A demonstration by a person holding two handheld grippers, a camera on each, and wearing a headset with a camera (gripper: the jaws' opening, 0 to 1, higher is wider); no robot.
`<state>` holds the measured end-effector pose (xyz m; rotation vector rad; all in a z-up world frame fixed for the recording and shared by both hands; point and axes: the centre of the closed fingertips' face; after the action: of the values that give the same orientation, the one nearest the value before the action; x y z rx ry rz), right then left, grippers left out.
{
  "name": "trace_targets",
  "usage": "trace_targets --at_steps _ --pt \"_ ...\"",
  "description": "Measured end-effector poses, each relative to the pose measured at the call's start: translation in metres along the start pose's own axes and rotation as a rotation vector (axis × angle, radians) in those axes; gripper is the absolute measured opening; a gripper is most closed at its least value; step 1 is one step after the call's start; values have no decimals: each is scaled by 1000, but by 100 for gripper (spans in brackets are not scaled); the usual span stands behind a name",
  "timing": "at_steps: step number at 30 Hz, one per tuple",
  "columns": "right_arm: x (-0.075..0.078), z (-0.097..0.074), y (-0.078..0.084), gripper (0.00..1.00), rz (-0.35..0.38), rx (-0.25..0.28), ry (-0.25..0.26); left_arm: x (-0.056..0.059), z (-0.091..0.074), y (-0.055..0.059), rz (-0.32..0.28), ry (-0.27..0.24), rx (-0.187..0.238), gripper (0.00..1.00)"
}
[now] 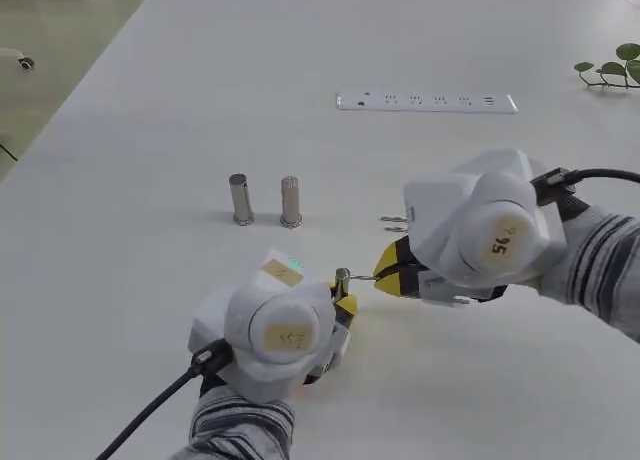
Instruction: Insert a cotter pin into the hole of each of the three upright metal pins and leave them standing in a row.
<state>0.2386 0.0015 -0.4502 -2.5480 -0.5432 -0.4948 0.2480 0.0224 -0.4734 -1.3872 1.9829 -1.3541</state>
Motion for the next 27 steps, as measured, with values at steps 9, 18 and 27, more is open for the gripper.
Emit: trace_targets --at_steps 9,18,27 --pt "3 0 -10 0 0 20 0 0 0 0 8 -5 3 5" --pt "5 4 -14 0 -11 20 3 0 1 0 4 -6 6 5" --pt "7 7 -17 0 9 28 10 1 2 0 10 -9 15 5"
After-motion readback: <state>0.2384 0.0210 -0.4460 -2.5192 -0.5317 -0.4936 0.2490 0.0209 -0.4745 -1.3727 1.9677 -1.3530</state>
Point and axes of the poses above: the centre of the closed fingertips' face, and the gripper's own axes: z roughly forward along the fingers, x roughly to its right, y roughly out of its underside, and after that the axes turned 15 degrees about -z, right-handed
